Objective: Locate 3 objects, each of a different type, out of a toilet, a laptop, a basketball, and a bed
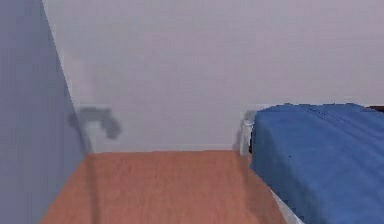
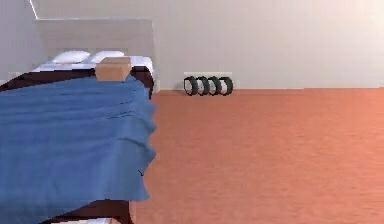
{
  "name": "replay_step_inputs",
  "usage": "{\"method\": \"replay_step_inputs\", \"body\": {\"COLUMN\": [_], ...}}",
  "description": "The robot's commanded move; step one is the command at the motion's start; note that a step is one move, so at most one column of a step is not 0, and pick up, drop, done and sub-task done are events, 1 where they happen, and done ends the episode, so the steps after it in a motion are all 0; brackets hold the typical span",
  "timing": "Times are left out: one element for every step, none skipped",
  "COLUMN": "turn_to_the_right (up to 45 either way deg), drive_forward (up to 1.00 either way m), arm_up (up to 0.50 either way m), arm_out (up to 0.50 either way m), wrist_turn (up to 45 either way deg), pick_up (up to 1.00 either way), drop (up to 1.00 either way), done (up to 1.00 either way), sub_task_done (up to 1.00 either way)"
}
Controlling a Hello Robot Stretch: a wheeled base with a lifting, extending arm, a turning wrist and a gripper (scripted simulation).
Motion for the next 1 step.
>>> {"method": "replay_step_inputs", "body": {"turn_to_the_right": [0.0], "drive_forward": [0.05], "arm_up": [0.0], "arm_out": [0.0], "wrist_turn": [0.0], "pick_up": [0.0], "drop": [0.0], "done": [0.0], "sub_task_done": [0.0]}}
